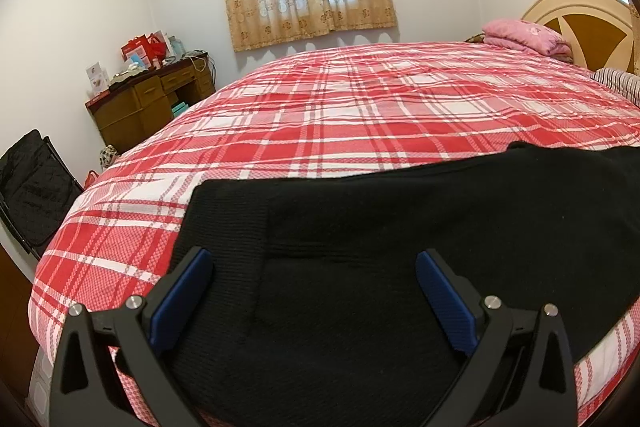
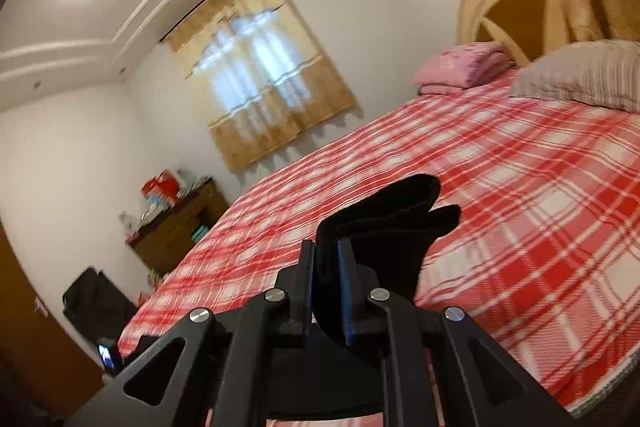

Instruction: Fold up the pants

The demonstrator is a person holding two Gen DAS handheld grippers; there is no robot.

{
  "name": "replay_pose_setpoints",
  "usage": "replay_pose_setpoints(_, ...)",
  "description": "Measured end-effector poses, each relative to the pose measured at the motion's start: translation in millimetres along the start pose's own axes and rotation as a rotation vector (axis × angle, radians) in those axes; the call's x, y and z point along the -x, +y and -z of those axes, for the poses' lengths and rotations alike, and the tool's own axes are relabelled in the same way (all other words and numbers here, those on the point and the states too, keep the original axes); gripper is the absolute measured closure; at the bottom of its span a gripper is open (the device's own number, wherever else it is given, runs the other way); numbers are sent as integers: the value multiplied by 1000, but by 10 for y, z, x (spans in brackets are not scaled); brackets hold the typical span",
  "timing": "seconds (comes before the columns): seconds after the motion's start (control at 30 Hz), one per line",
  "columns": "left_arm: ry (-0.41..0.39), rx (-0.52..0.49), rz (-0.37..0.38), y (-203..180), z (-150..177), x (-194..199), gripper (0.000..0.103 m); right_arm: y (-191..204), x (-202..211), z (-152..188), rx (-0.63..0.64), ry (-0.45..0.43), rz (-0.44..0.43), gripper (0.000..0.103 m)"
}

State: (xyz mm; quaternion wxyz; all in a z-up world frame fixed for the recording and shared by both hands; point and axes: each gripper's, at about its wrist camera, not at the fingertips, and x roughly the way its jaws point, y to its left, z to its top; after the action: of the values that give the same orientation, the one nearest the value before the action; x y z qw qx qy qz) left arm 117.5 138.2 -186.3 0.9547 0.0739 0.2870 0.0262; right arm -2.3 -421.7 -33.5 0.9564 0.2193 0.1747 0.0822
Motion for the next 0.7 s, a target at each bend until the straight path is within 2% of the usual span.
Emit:
replay_pose_setpoints(0.4,1,4,-1,5,0,4,0,757,-616,332,113,155,-126,92)
replay_pose_setpoints(0.57,7,15,-2,-2,-2,25,0,938,-1059,733,164,279,-129,92)
replay_pose_setpoints(0.7,16,60,20,-6,-43,88,0,1056,-1364,1129,231,374,-112,92)
